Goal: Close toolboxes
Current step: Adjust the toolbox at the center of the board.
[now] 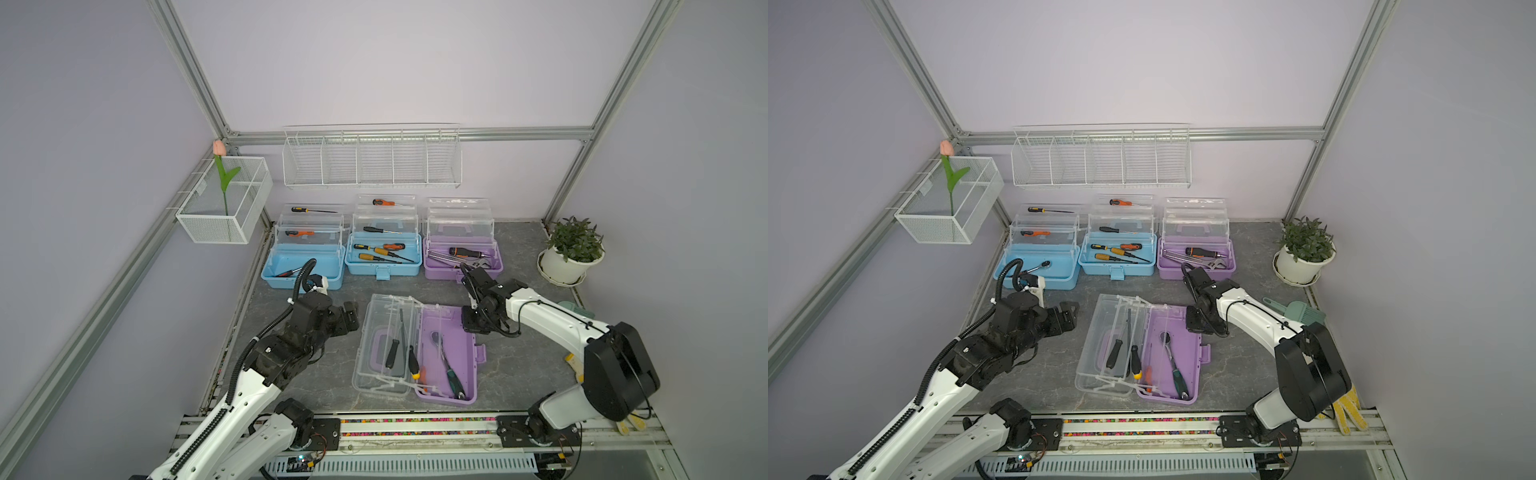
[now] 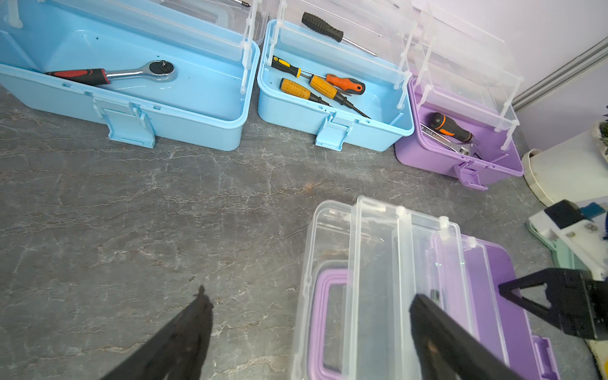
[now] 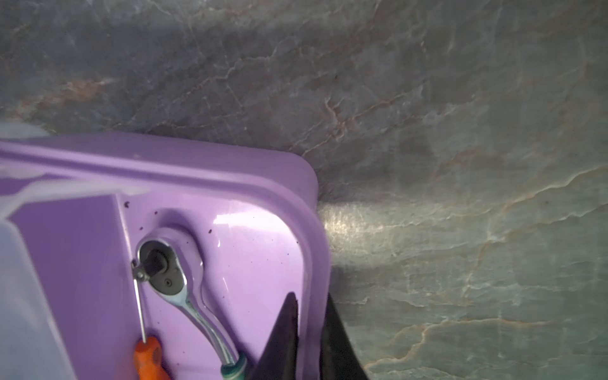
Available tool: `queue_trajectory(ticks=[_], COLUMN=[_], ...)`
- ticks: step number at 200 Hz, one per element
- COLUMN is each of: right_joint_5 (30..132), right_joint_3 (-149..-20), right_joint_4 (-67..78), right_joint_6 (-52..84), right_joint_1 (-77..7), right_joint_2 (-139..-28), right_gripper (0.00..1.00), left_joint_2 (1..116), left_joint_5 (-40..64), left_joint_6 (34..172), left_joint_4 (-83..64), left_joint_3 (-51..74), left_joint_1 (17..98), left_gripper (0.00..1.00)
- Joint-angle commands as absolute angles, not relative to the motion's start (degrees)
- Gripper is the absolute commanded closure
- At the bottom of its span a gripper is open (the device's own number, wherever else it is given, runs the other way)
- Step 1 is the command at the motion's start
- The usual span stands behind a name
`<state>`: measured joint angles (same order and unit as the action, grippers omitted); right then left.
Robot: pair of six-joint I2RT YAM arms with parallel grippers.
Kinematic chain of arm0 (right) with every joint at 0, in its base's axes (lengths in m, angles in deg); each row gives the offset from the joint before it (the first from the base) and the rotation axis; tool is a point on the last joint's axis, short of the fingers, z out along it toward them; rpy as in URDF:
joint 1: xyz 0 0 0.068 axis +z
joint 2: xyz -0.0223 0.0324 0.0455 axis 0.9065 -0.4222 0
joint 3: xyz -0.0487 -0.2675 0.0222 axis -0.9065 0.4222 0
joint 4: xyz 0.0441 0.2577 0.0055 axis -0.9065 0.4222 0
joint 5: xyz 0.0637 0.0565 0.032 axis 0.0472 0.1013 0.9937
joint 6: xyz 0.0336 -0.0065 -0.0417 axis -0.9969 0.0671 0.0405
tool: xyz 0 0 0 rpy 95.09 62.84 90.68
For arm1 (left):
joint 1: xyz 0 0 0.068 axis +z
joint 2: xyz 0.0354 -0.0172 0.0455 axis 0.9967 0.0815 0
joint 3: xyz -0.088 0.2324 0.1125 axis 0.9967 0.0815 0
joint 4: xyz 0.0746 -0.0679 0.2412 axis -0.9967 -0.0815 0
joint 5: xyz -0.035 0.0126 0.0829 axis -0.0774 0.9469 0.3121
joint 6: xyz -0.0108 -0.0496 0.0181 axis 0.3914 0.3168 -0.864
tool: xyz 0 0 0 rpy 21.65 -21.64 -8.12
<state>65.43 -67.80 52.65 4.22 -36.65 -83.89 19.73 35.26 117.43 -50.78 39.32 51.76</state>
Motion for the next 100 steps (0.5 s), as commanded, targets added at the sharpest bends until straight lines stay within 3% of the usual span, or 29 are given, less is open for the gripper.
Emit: queue_trajectory(ticks=[1,48,73,82,93,100], right_joint_5=[63.9,68.0,69.5,70.4,71.4,71.7], right_joint_3=[-73.4,-82.5,-84.2,-84.5,-84.4,-83.9], right_joint_4=[52.7,53.2,52.8,52.8,52.7,52.4], right_joint_6=[12.5,15.0,13.1,12.7,12.3,12.2], right_joint_1=[-39.3,-42.0,-43.1,-43.4,-43.8,-43.9], right_joint_2=[-87.2,-94.3,-95.7,-95.9,-95.5,-94.7], right_gripper=[0.87,0.88,0.87,0.76,0.46,0.35], left_joint_2=[21.5,23.0,23.5,24.5,26.1,27.0], left_joint_5=[35.9,29.8,24.9,22.1,18.0,16.5], left_joint_6=[118.5,119.9,121.8,122.8,123.7,124.4], left_joint_4=[-51.5,-48.6,-45.0,-43.0,-40.4,-39.8], left_joint_3=[39.1,43.3,47.0,48.3,49.8,50.5], left_joint_1=[52.6,56.8,57.6,57.5,57.6,57.6], left_gripper=[0.08,0.17,0.30,0.34,0.41,0.44])
